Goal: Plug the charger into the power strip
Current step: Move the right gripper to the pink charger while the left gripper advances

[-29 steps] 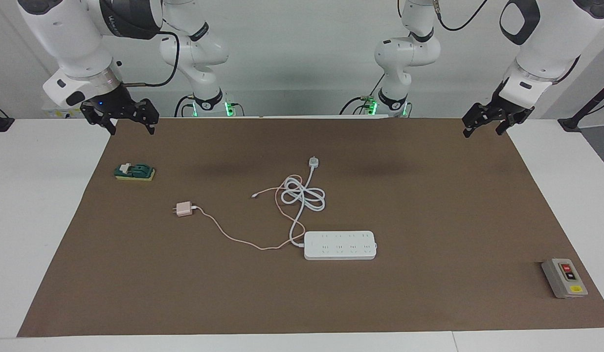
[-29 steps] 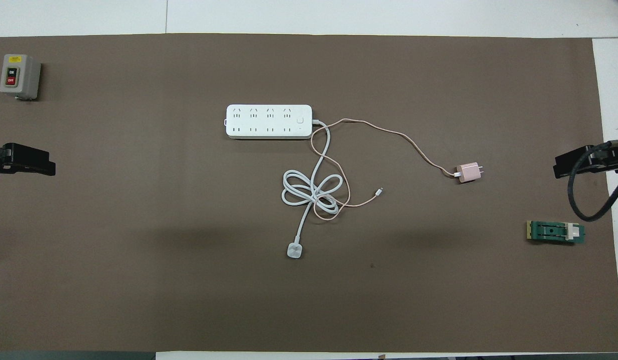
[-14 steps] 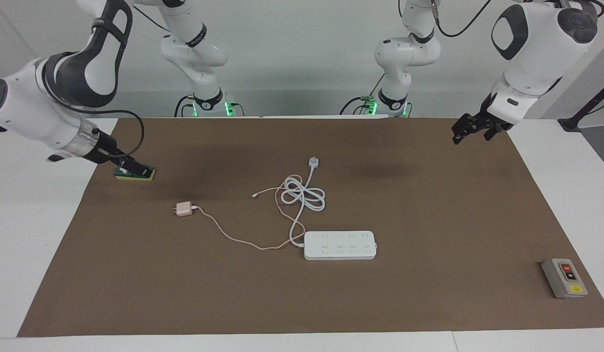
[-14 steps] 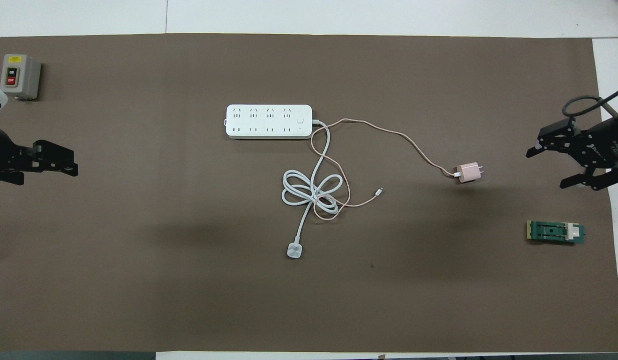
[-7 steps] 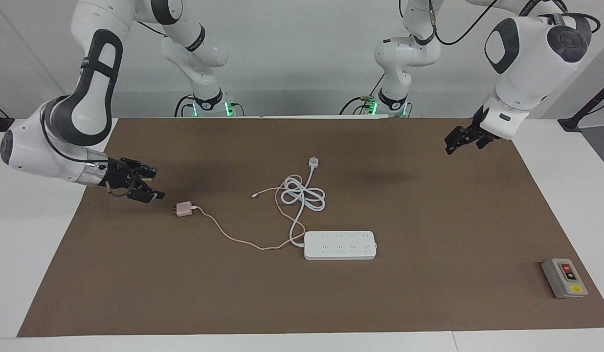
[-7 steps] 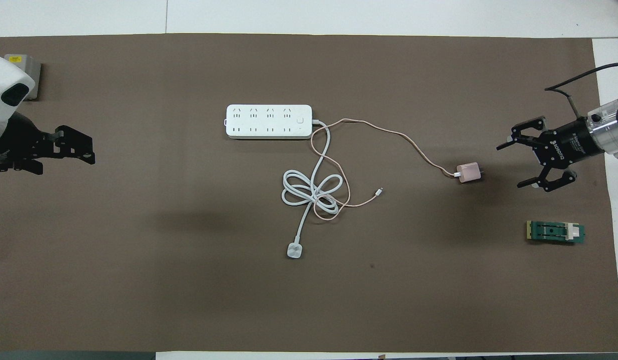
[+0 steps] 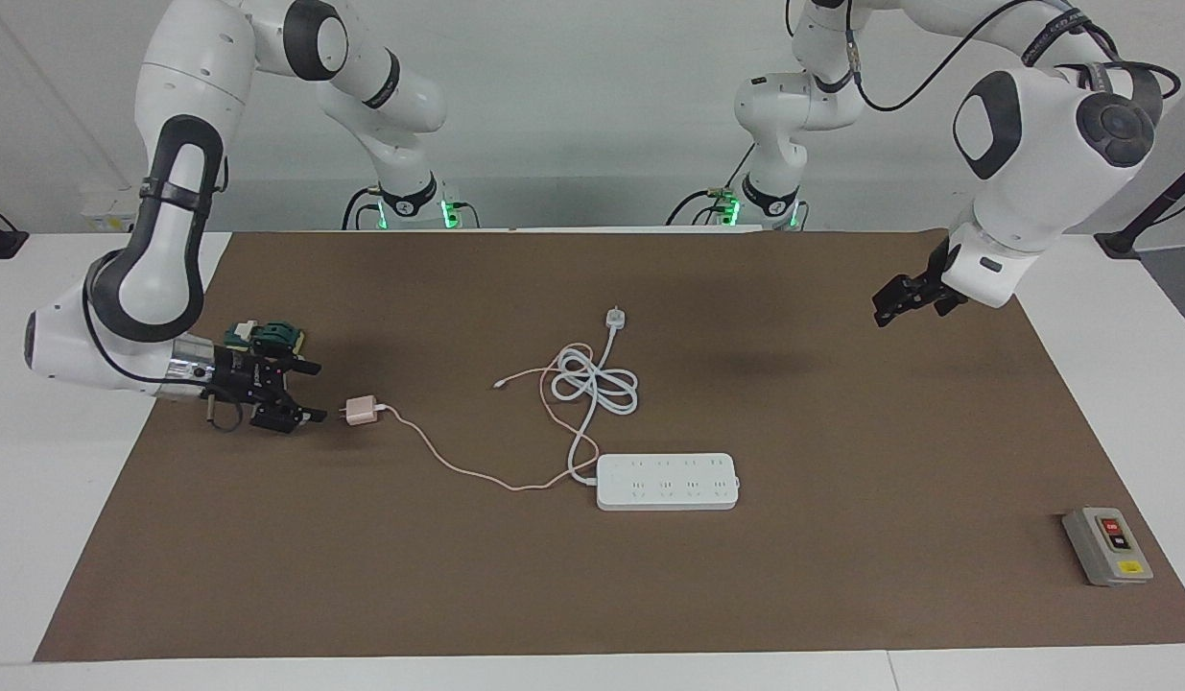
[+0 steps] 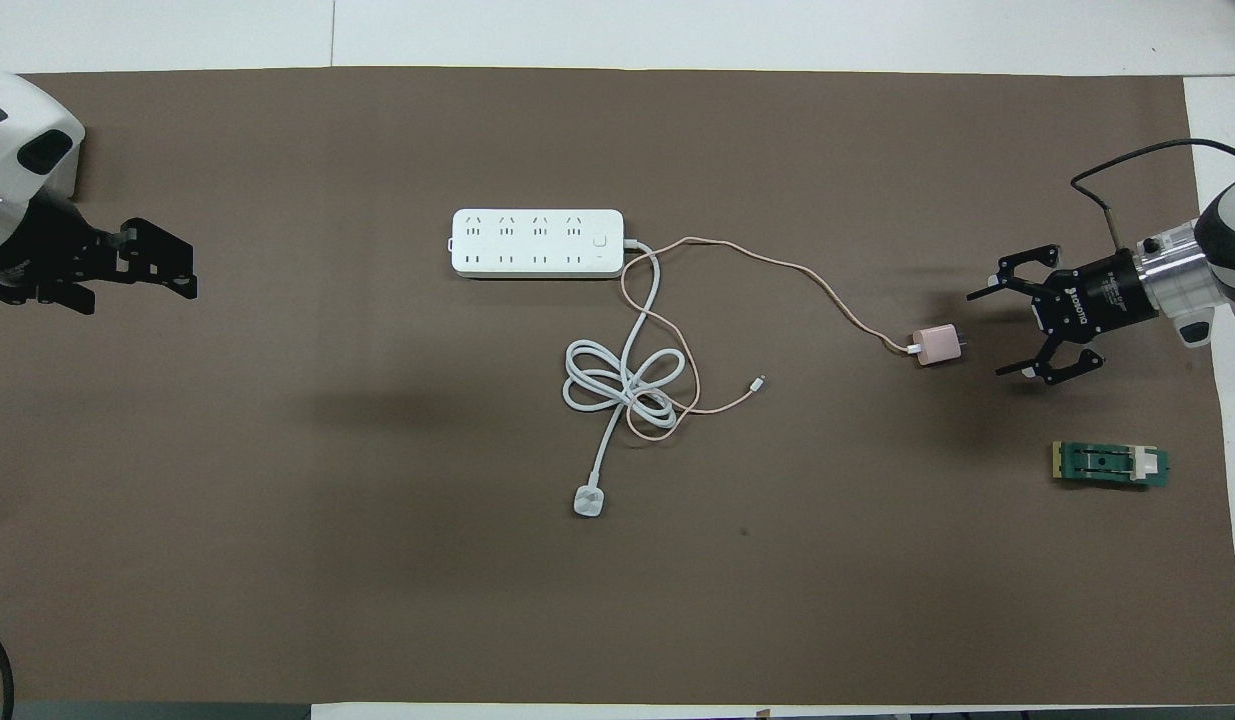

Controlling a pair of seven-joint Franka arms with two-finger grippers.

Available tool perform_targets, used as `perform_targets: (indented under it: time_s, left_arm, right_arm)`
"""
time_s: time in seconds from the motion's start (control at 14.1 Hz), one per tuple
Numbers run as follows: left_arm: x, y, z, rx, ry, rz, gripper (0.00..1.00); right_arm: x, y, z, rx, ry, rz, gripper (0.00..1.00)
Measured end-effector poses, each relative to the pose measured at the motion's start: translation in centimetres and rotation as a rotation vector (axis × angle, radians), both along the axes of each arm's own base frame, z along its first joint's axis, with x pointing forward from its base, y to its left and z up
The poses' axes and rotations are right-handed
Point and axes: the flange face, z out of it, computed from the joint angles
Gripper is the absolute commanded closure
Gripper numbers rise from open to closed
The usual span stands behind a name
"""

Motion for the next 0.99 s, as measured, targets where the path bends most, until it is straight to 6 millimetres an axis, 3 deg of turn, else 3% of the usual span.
perform_targets:
  time_s: [0.28,0.57,0.92,0.99]
  left_arm:
    - [0.1,-1.1,-0.1,-0.012,0.002,-0.024,0.00]
    - [0.2,-4.2,0.7,-0.166,-0.005,-0.038,0.00]
    - [2.5,-6.3,-2.9,-0.524,0.051,0.026,0.00]
    - [3.2,-6.5,-3.7,-0.587,0.050,0.032,0.00]
  right_arm:
    - [-0.1,0.2,-3.8,0.036,0.058,-0.027,0.00]
    - [0.2,0.4,-5.3,0.062,0.070,-0.044,0.00]
    - [0.3,0.9,-5.5,0.085,0.069,-0.051,0.00]
    - [0.3,1.0,-5.5,0.087,0.067,-0.048,0.06]
